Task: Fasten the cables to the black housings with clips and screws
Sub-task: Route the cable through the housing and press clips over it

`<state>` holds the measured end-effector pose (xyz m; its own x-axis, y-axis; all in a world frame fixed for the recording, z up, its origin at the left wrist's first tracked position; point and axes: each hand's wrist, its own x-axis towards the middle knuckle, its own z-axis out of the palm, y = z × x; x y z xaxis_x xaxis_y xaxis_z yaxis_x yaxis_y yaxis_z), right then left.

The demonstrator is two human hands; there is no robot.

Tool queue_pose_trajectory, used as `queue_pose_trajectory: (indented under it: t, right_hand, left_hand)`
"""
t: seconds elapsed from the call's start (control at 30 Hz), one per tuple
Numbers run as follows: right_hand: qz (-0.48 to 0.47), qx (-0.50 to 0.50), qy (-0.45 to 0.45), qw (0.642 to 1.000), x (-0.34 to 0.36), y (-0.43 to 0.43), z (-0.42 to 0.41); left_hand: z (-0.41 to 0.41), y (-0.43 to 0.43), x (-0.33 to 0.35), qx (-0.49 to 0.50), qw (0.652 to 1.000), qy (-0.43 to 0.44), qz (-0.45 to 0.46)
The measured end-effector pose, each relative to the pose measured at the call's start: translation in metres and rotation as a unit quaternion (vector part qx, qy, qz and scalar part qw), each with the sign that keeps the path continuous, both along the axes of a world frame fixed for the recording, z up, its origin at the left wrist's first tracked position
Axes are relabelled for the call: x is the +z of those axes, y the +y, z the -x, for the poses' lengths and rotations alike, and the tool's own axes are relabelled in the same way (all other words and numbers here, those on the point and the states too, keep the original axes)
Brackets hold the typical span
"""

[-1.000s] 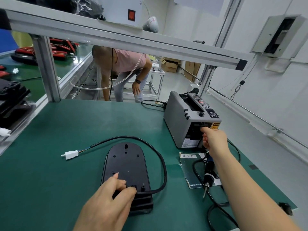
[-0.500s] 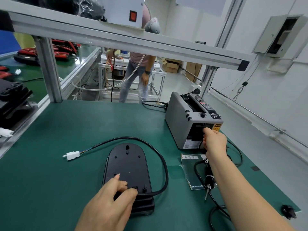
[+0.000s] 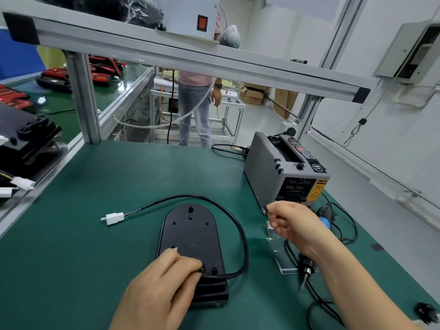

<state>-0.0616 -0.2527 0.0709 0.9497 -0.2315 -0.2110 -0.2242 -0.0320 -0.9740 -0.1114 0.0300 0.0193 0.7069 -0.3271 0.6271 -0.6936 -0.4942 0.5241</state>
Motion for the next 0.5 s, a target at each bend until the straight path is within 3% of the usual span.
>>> queue_pose_trajectory:
  t: [0.17,0.3,0.5]
  right_hand:
    - [0.025,0.127,0.011,0.991,0.002,0.044,0.007]
    - [0.081,0.175,-0.015,0.981,0.004,0.073,0.005]
    - [0.193,0.238,-0.054,0.95,0.009,0.104,-0.008]
  left_hand:
    - [-0.007,0.006,0.01,0.004,0.988,0.133,0.078]
    - [-0.026,0.014,0.012,0.083,0.959,0.218,0.16]
    - [-0.063,0.027,0.016,0.11,0.932,0.34,0.051]
